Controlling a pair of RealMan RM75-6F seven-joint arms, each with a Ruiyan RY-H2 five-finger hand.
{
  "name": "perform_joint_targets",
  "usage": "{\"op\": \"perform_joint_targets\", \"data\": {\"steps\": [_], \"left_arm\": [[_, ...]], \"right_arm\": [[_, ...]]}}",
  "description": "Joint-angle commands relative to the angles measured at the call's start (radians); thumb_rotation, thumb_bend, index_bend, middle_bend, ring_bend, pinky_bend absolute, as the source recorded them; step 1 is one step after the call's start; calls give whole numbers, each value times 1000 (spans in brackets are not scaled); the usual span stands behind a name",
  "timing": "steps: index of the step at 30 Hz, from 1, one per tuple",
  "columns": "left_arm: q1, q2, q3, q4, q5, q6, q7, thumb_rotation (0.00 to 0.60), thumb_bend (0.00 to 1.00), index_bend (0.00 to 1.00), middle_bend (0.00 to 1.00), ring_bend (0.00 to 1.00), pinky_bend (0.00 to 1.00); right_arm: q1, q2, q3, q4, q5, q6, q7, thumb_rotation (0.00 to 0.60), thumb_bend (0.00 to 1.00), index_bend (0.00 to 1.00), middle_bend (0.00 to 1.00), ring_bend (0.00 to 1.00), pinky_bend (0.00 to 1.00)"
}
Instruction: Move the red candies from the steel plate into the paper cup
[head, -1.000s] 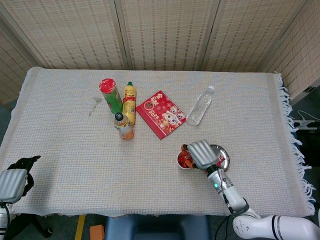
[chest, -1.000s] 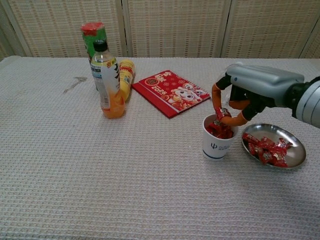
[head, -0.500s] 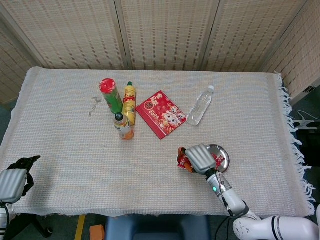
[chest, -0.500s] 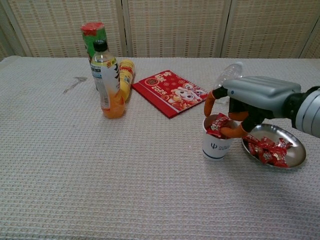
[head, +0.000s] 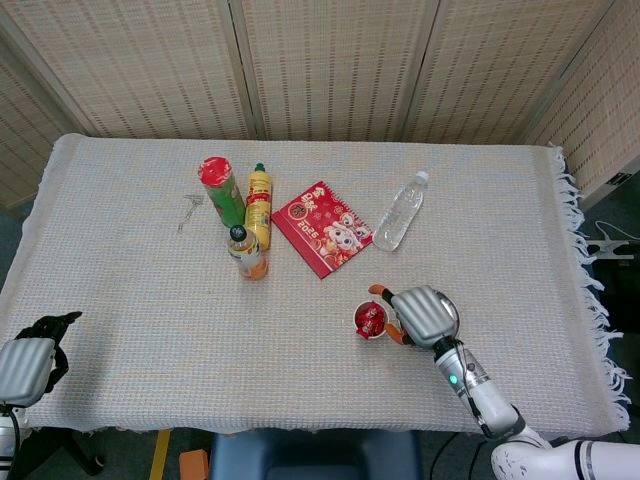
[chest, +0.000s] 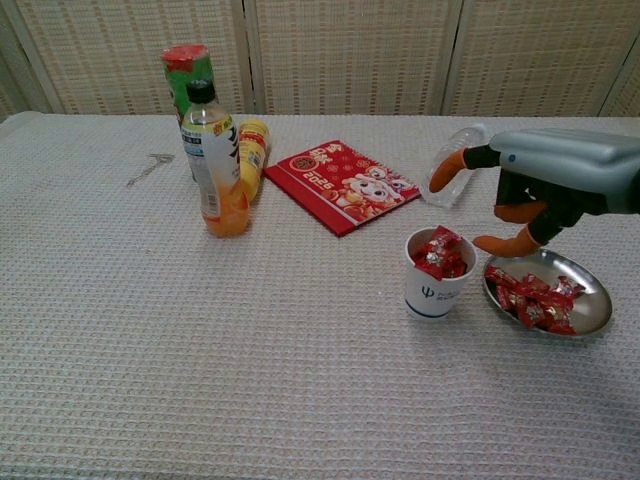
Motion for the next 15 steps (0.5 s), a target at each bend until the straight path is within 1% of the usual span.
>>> {"op": "perform_joint_targets", "data": {"steps": [1, 2, 3, 4, 5, 6, 7, 8, 9, 10, 11, 12, 13, 15], "left_arm": [[1, 1, -1, 0, 0, 3, -3, 600, 961, 168, 233, 193, 353], [1, 1, -1, 0, 1, 4, -5, 600, 961, 167, 233, 193, 353], [1, 1, -2, 1, 3, 6, -9, 600, 957, 161, 232, 193, 353], [1, 1, -3, 3, 7, 10, -13, 600, 941, 144, 221, 191, 353], [2, -2, -3, 8, 15, 18, -24, 600, 919, 126, 207, 184, 353], [3, -3, -3, 13, 24, 26, -37, 600, 851, 85, 169, 164, 352], [3, -4, -3, 16, 34, 33, -55, 600, 790, 53, 134, 144, 350], [4, -3, 0, 20, 50, 41, -89, 600, 740, 31, 108, 127, 347], [4, -1, 2, 22, 62, 48, -114, 600, 673, 10, 75, 108, 340], [6, 2, 4, 26, 75, 58, -135, 600, 627, 1, 55, 96, 333], [8, 3, 6, 32, 89, 71, -152, 600, 582, 0, 44, 89, 325], [11, 4, 11, 39, 108, 86, -176, 600, 536, 0, 39, 86, 319], [12, 6, 16, 42, 122, 93, -199, 600, 516, 0, 38, 86, 317], [13, 14, 28, 48, 153, 106, -252, 600, 478, 0, 38, 82, 311]], "right_arm": [[-29, 23, -9, 15, -32, 39, 30, 600, 302, 217, 974, 796, 1000], [-43, 29, -13, 24, -51, 62, 40, 600, 302, 204, 939, 771, 1000], [-66, 36, -23, 39, -84, 101, 54, 600, 302, 182, 868, 721, 1000], [-87, 40, -33, 51, -116, 137, 63, 600, 303, 152, 725, 619, 986], [-121, 46, -51, 73, -163, 194, 70, 600, 303, 136, 637, 548, 956], [-149, 48, -66, 94, -197, 243, 69, 600, 303, 115, 506, 433, 877], [-181, 50, -84, 117, -225, 293, 60, 600, 301, 77, 369, 301, 732], [-227, 49, -105, 150, -250, 363, 36, 600, 298, 59, 315, 247, 663], [-262, 44, -120, 175, -265, 414, 19, 600, 290, 21, 204, 137, 498], [-298, 37, -133, 203, -276, 462, 8, 600, 282, 3, 133, 66, 366], [-333, 29, -146, 232, -282, 505, 1, 600, 275, 0, 82, 24, 259], [-377, 18, -159, 270, -288, 554, 11, 600, 272, 0, 56, 9, 208], [-406, 9, -165, 299, -293, 585, 40, 600, 267, 0, 23, 0, 155], [-453, -3, -166, 355, -291, 621, 111, 600, 261, 0, 3, 0, 130]]}}
